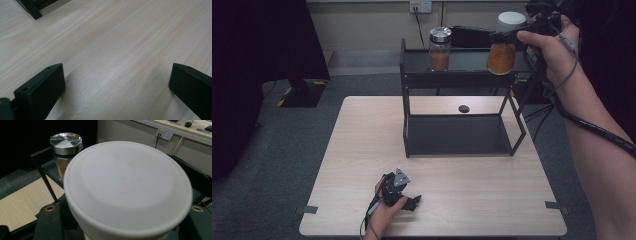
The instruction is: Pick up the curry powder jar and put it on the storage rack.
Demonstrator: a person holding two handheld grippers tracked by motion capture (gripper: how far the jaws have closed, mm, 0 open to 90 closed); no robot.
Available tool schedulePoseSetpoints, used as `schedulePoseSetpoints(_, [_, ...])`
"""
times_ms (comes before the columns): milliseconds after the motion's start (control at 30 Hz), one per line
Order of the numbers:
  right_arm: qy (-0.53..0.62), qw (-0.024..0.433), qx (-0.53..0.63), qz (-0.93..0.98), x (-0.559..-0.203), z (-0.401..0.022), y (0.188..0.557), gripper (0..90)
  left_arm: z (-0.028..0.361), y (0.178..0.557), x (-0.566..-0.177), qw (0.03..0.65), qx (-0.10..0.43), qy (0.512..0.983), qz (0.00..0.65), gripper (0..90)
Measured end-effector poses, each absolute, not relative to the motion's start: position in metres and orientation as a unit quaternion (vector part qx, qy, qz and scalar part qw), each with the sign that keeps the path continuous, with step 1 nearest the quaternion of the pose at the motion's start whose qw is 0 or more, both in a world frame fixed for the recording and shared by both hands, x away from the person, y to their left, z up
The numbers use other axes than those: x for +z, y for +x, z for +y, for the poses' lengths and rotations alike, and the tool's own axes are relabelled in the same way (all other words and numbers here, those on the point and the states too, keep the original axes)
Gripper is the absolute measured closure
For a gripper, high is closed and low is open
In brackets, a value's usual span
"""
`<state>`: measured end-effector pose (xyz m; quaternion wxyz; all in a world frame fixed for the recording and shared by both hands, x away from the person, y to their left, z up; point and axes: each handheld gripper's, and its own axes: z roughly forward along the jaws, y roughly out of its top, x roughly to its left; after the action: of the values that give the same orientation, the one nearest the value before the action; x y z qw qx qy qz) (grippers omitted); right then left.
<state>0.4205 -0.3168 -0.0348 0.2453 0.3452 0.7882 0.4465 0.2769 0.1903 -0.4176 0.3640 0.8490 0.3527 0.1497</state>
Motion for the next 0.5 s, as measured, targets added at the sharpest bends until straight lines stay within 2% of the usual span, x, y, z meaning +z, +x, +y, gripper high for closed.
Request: schedulePoseSetpoints(500, [0.381, 0.261, 0.457, 0.76, -0.039, -0.314, 0.442, 34.2, 0.19, 0.277, -0.418, 0.364, 0.15, 0.849, 0.353, 0.1])
